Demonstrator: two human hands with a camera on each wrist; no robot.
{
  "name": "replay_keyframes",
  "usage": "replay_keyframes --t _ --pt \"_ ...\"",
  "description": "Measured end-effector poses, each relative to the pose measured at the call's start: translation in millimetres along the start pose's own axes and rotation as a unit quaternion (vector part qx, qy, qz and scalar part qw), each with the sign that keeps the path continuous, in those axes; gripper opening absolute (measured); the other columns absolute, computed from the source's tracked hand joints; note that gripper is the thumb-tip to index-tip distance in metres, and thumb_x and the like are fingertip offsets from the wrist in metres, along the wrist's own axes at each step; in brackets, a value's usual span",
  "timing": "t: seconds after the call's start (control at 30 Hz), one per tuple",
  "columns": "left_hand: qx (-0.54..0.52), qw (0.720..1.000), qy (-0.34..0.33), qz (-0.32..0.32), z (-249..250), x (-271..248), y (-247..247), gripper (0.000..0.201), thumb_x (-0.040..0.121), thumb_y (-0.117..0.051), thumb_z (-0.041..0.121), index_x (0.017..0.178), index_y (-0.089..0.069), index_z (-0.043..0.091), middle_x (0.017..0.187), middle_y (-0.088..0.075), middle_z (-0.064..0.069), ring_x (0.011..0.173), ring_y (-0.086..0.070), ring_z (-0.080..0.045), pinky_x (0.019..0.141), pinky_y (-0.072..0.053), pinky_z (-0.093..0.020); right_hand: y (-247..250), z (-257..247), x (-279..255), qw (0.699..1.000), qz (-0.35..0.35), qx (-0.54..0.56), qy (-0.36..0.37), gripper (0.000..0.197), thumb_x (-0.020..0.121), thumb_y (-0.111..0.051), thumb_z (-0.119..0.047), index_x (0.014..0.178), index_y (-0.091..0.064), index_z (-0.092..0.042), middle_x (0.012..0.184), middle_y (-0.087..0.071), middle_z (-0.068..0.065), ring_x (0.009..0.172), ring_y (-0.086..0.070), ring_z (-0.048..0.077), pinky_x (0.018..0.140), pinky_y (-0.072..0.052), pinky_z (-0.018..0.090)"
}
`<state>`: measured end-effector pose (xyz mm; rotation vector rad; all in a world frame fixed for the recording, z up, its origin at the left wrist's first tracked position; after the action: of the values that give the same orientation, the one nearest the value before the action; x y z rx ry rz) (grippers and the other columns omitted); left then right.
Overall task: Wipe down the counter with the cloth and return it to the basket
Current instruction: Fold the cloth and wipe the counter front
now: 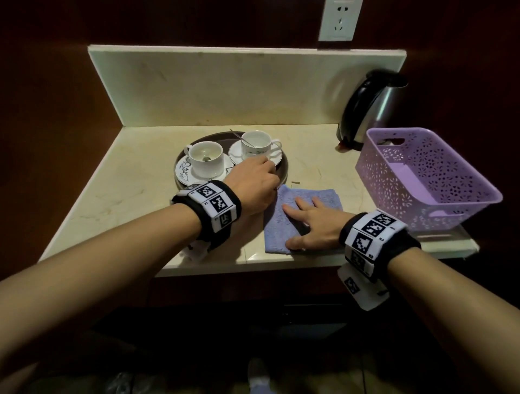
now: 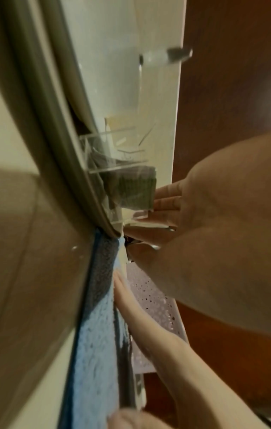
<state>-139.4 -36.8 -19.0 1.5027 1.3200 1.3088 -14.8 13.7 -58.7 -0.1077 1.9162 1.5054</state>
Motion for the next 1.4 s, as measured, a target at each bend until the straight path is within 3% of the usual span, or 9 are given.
replay_keyframes --t 0.2,0.37,0.47,0.57,0.7,0.9,1.07,1.27,1.4 --pt "-0.051 0.998 -0.011 0.037 -4.3 -42.5 25.4 0.022 0.085 -0.061 0.032 0.1 -0.071 0.019 0.109 -0.063 0.001 0.103 -0.053 -0.021 0.075 -0.049 -0.036 0.9 -30.5 -6.7 0.997 0.016 -0.042 0.061 0.084 0.088 -0.056 -0.057 0.156 -0.011 -0.034 0.165 -0.002 0.002 0.15 0.0 0.037 0.119 -0.019 0.053" --pt "-0.092 0.995 0.021 0.017 -3.6 -73.7 36.0 0.023 0.09 -0.053 0.036 0.1 -0.07 0.025 0.102 -0.063 0.005 0.096 -0.053 -0.016 0.075 -0.05 -0.037 -7.6 -57.3 -11.0 0.99 0.042 -0.077 0.107 0.07 0.093 -0.051 -0.05 0.154 -0.023 -0.031 0.162 -0.016 0.004 0.147 -0.014 0.038 0.115 -0.027 0.05" --pt "-0.094 0.994 0.022 -0.043 3.4 -92.9 33.7 0.024 0.093 -0.051 0.04 0.106 -0.067 0.028 0.101 -0.063 0.008 0.095 -0.054 -0.013 0.072 -0.05 -0.033 -14.2 -75.3 -11.9 0.986 0.056 -0.074 0.139 0.064 0.09 -0.052 -0.053 0.148 -0.035 -0.03 0.157 -0.024 0.001 0.144 -0.021 0.038 0.111 -0.033 0.053" --pt "-0.12 0.989 0.028 -0.085 7.6 -111.7 28.9 0.027 0.093 -0.049 0.046 0.111 -0.063 0.032 0.104 -0.065 0.011 0.096 -0.059 -0.012 0.074 -0.052 -0.034 -13.3 -92.3 -14.6 0.985 0.06 -0.041 0.157 0.057 0.091 -0.053 -0.049 0.145 -0.038 -0.037 0.159 -0.026 -0.004 0.148 -0.014 0.037 0.115 -0.027 0.053" --pt "-0.153 0.978 0.056 -0.133 2.9 -133.6 19.7 0.026 0.093 -0.05 0.039 0.116 -0.057 0.029 0.105 -0.061 0.008 0.092 -0.06 -0.014 0.071 -0.049 -0.031 -13.2 -110.9 -13.0 0.984 0.041 -0.031 0.17 0.054 0.09 -0.058 -0.045 0.142 -0.045 -0.033 0.155 -0.034 -0.003 0.149 -0.012 0.036 0.115 -0.026 0.052" --pt "-0.145 0.969 0.125 -0.155 -14.8 -164.9 15.2 0.027 0.09 -0.051 0.041 0.113 -0.047 0.027 0.104 -0.055 0.005 0.088 -0.056 -0.019 0.071 -0.049 -0.037 -8.0 -149.6 -8.5 0.974 0.052 -0.028 0.218 0.039 0.088 -0.06 -0.034 0.126 -0.057 -0.027 0.138 -0.049 0.004 0.139 -0.03 0.036 0.111 -0.032 0.049" --pt "-0.138 0.96 0.165 -0.18 -34.3 -195.5 16.2 0.036 0.088 -0.055 0.052 0.115 -0.047 0.031 0.103 -0.051 0.006 0.085 -0.052 -0.015 0.07 -0.049 -0.035 -10.8 -181.5 0.9 0.971 0.041 -0.024 0.234 0.053 0.082 -0.051 -0.048 0.134 -0.049 -0.042 0.153 -0.036 0.001 0.147 -0.018 0.034 0.115 -0.022 0.058" --pt "-0.122 0.945 0.254 -0.166 -60.6 -235.7 20.2 0.045 0.085 -0.053 0.062 0.118 -0.046 0.031 0.099 -0.049 0.007 0.083 -0.05 -0.014 0.067 -0.045 -0.032 -4.6 -232.0 15.9 0.957 0.027 -0.033 0.286 0.057 0.085 -0.058 -0.03 0.139 -0.044 -0.043 0.154 -0.033 -0.001 0.147 -0.013 0.034 0.11 -0.021 0.067" --pt "-0.139 0.928 0.31 -0.157 -76.0 -253.8 18.5 0.048 0.087 -0.054 0.056 0.124 -0.044 0.027 0.107 -0.051 0.003 0.095 -0.054 -0.018 0.072 -0.047 -0.034 2.6 -252.5 29.4 0.952 0.007 -0.033 0.305 0.063 0.088 -0.056 -0.025 0.145 -0.037 -0.042 0.16 -0.021 -0.007 0.151 -0.003 0.031 0.113 -0.012 0.068"
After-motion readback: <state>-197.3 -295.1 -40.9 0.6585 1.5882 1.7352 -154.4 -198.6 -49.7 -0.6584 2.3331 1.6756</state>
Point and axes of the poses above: each hand's wrist, its own x-axis towards the middle knuckle, its own y-axis out of the back of the hand, z = x × y, the point moved 6 cm from there along x, towards the middle knuckle
